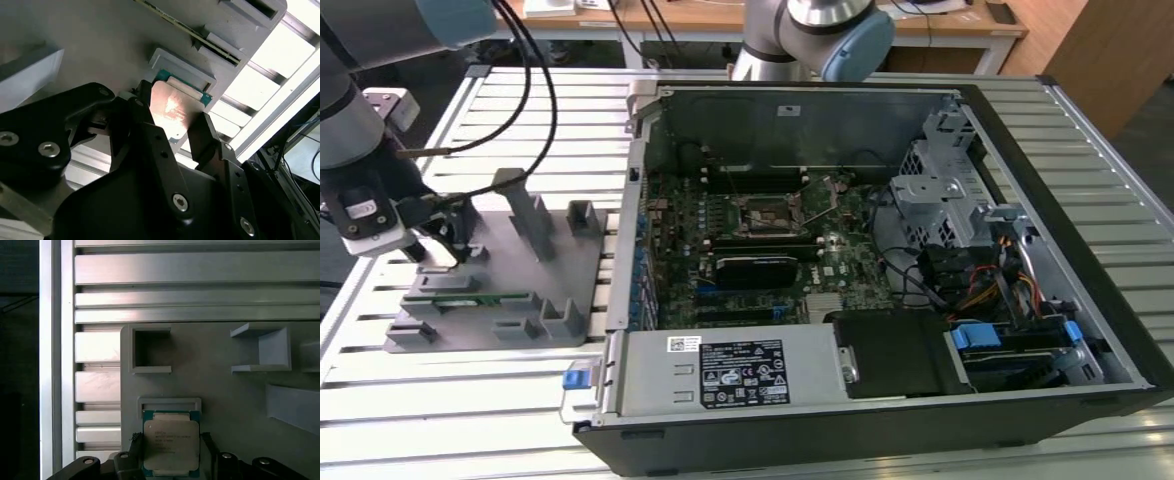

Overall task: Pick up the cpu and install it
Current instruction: 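Pick up the cpu and move it towards the insertion slot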

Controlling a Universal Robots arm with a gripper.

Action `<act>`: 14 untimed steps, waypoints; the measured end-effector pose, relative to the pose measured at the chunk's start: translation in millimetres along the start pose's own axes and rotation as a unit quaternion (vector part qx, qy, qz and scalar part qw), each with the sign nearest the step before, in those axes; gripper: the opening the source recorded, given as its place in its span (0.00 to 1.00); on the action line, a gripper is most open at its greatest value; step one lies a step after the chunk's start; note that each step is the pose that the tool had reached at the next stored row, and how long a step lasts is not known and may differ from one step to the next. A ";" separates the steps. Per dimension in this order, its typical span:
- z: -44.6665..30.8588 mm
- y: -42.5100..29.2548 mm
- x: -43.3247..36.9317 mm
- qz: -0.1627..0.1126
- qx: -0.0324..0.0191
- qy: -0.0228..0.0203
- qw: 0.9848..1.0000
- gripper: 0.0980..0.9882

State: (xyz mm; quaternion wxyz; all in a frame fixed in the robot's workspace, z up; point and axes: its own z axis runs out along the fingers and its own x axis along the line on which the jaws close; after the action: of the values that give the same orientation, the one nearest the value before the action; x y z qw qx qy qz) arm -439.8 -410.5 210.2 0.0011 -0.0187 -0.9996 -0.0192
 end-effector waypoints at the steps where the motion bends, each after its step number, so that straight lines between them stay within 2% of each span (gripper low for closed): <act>1: -3.8 0.1 0.0 0.000 0.000 0.000 1.000 0.49; 14: -60.1 2.3 0.1 0.000 0.000 0.000 1.000 0.49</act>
State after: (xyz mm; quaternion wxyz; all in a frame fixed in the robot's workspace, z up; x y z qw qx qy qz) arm -439.8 -410.5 270.3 0.0011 -0.0187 -0.9996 -0.0192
